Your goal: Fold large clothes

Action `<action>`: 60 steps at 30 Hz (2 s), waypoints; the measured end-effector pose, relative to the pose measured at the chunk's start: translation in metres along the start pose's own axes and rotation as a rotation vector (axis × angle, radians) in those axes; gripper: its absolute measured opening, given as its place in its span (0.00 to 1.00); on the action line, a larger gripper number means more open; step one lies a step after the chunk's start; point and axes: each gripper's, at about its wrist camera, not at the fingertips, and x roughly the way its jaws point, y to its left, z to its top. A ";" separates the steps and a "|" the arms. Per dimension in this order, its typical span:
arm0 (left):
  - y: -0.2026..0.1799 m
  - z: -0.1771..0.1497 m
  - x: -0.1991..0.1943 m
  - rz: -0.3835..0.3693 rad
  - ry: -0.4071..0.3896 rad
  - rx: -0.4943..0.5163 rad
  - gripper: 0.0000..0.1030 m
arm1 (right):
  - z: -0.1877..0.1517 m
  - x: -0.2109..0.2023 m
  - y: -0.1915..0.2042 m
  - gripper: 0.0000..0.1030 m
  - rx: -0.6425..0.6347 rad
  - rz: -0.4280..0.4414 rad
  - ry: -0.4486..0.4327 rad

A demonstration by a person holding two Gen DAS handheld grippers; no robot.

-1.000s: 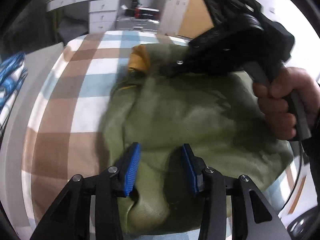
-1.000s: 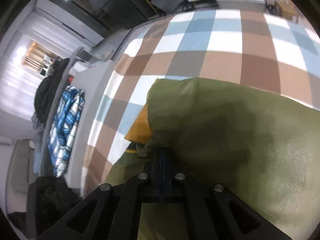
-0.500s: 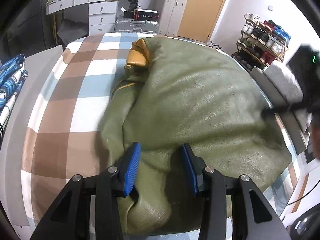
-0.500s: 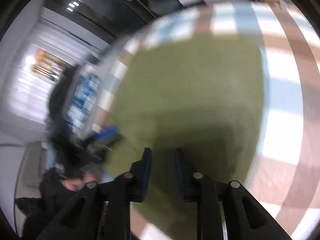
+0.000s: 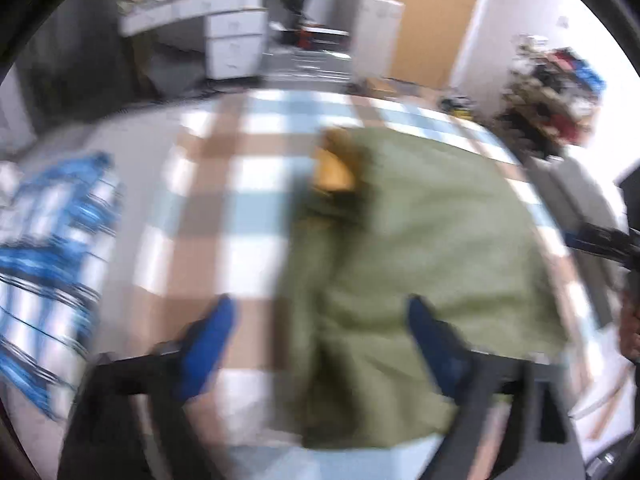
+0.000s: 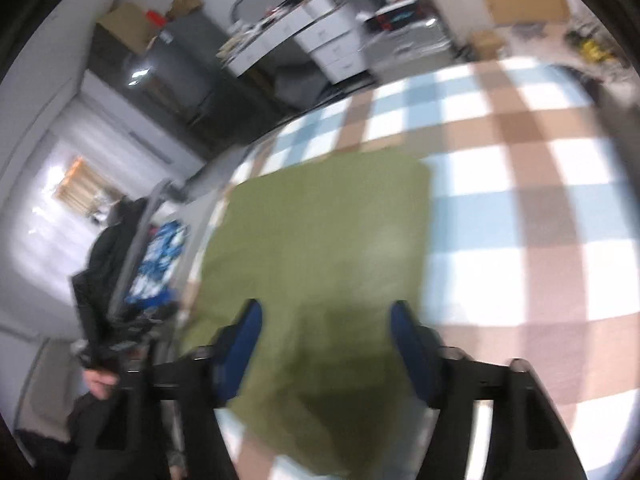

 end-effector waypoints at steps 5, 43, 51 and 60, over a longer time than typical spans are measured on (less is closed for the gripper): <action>0.028 0.023 0.057 -0.282 0.250 -0.102 0.89 | 0.005 0.043 -0.041 0.66 0.115 0.036 0.107; -0.063 0.022 0.037 -0.503 0.323 0.072 0.22 | -0.044 -0.012 0.008 0.41 -0.015 0.220 -0.044; -0.103 0.055 0.037 -0.579 0.262 0.123 0.22 | -0.018 -0.081 0.015 0.41 0.019 0.182 -0.179; -0.152 0.091 -0.006 -0.660 0.134 0.225 0.22 | 0.016 -0.189 0.002 0.41 0.025 0.137 -0.320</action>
